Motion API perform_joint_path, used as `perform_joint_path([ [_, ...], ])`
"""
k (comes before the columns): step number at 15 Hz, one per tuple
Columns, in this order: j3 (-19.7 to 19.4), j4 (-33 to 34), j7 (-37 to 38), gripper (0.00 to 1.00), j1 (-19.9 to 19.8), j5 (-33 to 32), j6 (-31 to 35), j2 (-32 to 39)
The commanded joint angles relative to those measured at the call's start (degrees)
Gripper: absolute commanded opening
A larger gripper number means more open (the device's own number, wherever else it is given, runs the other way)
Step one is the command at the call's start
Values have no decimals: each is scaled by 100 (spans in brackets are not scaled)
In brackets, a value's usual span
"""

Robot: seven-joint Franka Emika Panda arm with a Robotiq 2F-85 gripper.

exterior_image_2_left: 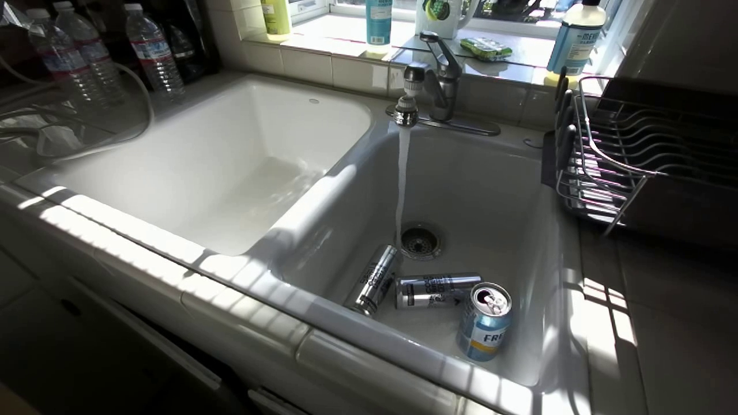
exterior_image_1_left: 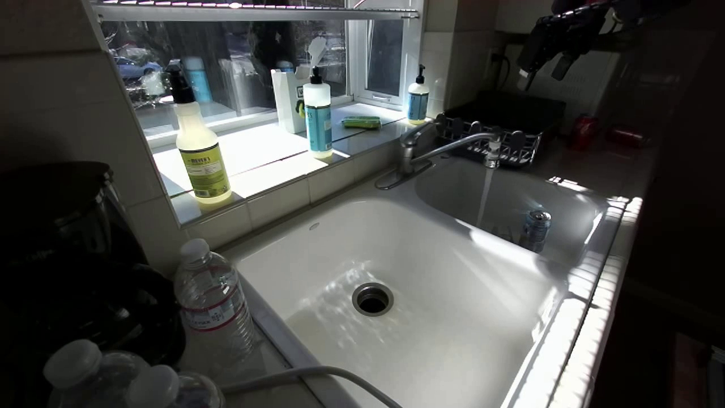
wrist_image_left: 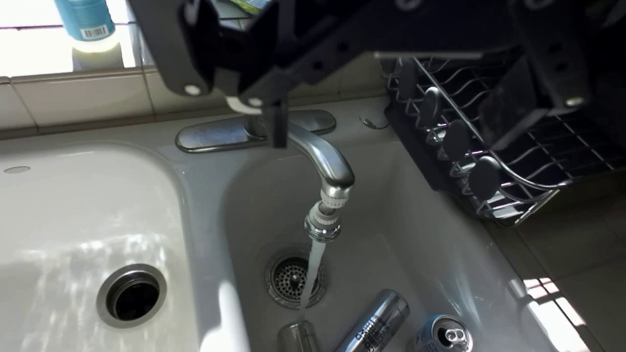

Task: Turn the faucet to the right, then open the tap

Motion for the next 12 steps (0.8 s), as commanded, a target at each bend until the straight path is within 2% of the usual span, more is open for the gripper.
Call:
perform_joint_path([
  [1,66,-461,404,100,-150,-18,185,-291],
  [6,85,-648,605,100,-205,-20,210,-419],
  [7,56,-345,429,100,-177,28,-9,-199],
  [12,56,-331,430,100,-177,28,-8,-195],
])
